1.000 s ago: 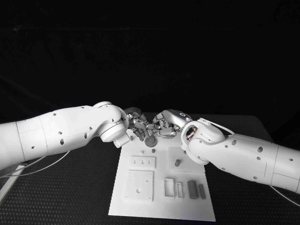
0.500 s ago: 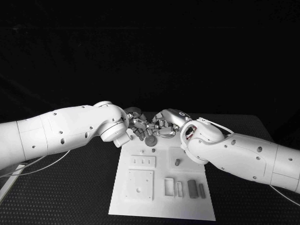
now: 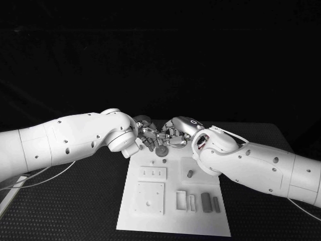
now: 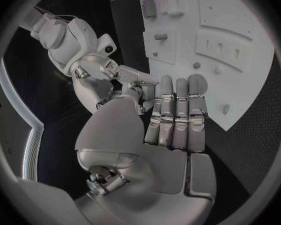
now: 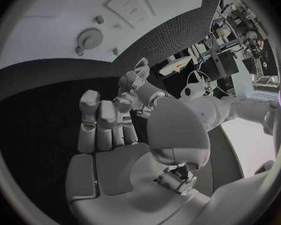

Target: Assemble the parts on the task board

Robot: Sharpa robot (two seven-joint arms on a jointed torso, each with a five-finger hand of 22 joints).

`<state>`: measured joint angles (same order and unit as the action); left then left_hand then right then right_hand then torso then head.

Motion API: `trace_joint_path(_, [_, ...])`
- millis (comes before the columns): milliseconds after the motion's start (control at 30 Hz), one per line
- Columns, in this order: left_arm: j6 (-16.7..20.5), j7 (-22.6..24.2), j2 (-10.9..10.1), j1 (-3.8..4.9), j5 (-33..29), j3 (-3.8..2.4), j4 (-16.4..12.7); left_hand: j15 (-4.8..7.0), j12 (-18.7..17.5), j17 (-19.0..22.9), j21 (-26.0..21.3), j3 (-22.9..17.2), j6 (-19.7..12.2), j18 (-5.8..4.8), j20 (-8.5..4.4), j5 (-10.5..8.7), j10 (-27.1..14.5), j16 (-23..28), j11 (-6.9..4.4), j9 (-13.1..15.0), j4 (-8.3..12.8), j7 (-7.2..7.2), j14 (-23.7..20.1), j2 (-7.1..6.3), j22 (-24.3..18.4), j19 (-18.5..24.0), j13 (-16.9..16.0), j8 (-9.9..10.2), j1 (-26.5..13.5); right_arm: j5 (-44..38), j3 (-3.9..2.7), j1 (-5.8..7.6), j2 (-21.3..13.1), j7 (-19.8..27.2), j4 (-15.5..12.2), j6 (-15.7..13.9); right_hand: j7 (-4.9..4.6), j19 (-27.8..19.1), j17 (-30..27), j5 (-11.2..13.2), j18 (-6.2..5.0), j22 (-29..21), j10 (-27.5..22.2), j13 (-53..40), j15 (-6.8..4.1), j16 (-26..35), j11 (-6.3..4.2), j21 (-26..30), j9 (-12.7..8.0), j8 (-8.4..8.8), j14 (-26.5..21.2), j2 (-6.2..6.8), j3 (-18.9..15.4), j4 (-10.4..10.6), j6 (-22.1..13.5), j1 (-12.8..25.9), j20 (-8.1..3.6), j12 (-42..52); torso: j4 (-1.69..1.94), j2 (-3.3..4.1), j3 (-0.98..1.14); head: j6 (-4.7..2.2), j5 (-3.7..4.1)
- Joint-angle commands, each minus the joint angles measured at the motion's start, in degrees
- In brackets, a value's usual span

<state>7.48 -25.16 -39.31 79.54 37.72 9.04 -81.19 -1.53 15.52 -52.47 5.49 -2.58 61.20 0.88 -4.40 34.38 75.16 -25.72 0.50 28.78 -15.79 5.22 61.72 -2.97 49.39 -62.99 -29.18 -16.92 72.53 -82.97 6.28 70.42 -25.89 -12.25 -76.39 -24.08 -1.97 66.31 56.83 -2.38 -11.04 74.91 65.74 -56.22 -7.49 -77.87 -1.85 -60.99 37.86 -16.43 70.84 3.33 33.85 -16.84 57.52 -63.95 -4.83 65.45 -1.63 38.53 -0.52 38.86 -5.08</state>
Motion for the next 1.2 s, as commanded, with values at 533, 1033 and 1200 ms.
trace_joint_path(533, [-0.34, 1.83, 0.41, 0.10, -9.55, -0.20, -0.51, 0.40, 0.37, -1.13, -0.90, -6.27, 1.08, 0.76, -0.07, -1.99, 1.22, -0.93, -0.44, 0.45, 3.43, -0.27, 0.41, 1.07, 1.16, -0.48, -0.92, -0.82, 5.21, -1.25, 0.00, -0.15, 0.76, 0.78, 0.37, 1.31, -2.67, 0.07, -0.09, -0.39, -3.96, 0.29, 0.36, 0.08, -0.31, 0.43, 0.06, -0.15, -0.01, -0.54, 0.11, -0.55, 0.34, 0.03, 3.15, -0.19, -0.31, -0.38, 0.03, 0.01, -0.04, 0.25, -0.09])
trace_joint_path(1033, [0.53, 2.58, 0.73, 0.09, -11.89, -0.20, 0.06, 0.39, -0.63, -2.39, -1.30, -25.49, 1.32, 0.22, -0.08, -3.69, 1.80, -0.64, -0.35, 0.91, 30.29, -0.17, 0.70, 4.57, 4.17, -1.03, -2.63, -1.17, -18.59, -0.74, 0.00, -0.34, 0.83, 1.30, 0.14, 2.29, -2.67, 0.08, -0.12, -0.39, -3.96, 0.28, 0.39, 0.10, -0.30, 0.47, 0.06, -0.13, 0.00, -0.51, 0.13, -0.50, 0.36, 0.03, 3.16, -0.13, -0.31, -0.41, 0.01, 0.02, 0.00, 0.40, -0.16])
trace_joint_path(1200, [1.58, 2.95, 0.84, 0.07, -12.01, -0.19, 0.24, 0.39, -0.58, -2.48, -1.22, -26.54, 1.48, 0.27, -0.16, -4.15, 2.06, -0.70, -0.40, 1.06, 31.13, -0.22, 0.88, 5.15, 4.60, -1.24, -2.78, -1.35, -19.63, -0.48, 0.01, -0.42, 0.73, 1.28, 0.12, 2.34, -2.68, 0.07, -0.13, -0.39, -3.96, 0.27, 0.40, 0.11, -0.30, 0.49, 0.06, -0.12, 0.00, -0.50, 0.13, -0.49, 0.36, 0.04, 3.16, -0.10, -0.31, -0.42, -0.03, 0.01, 0.00, 0.47, -0.11])
